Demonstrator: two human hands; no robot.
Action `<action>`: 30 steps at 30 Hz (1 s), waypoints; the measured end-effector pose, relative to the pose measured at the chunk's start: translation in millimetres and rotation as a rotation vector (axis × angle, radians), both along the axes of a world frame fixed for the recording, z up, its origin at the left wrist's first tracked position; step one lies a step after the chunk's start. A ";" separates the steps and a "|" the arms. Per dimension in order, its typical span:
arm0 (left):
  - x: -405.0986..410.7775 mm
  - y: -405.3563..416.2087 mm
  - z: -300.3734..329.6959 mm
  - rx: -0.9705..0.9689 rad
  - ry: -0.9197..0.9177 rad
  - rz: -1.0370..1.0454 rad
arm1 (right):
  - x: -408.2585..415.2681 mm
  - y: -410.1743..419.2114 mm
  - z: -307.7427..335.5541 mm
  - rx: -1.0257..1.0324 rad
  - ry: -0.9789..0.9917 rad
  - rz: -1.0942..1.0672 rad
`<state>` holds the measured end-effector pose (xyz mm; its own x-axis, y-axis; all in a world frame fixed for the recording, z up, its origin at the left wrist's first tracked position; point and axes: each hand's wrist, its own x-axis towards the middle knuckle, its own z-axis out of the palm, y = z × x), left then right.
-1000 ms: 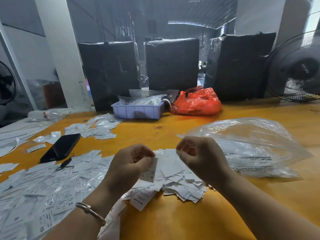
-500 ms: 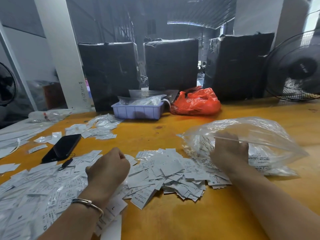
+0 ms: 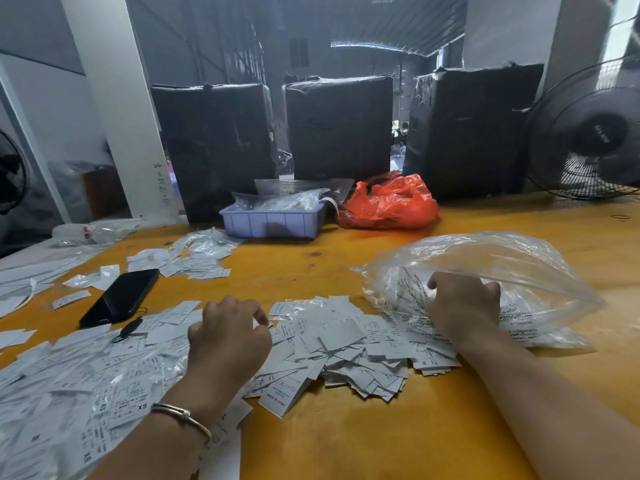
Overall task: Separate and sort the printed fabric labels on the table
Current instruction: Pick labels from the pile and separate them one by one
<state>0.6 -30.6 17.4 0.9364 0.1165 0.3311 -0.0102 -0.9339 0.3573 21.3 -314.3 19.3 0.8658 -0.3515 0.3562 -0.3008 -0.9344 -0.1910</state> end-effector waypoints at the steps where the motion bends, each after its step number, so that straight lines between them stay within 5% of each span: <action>1: -0.7 -1.3 -0.4 -0.024 -0.012 -0.040 | -0.1 -0.4 -0.1 -0.015 0.019 -0.016; 10: -8.8 -11.6 -2.2 -0.214 0.001 -0.436 | 1.4 -5.2 -0.9 -0.018 0.022 -0.018; 15: -8.8 -12.0 -1.8 -0.228 -0.016 -0.444 | 1.3 -3.8 0.0 0.069 -0.302 0.022; 21: -7.1 -12.5 -3.3 -0.228 -0.028 -0.454 | -3.9 9.2 3.6 0.593 -0.536 0.216; 30: -5.9 -12.8 -5.0 -0.284 -0.066 -0.490 | -21.0 37.8 14.5 1.263 -0.170 0.570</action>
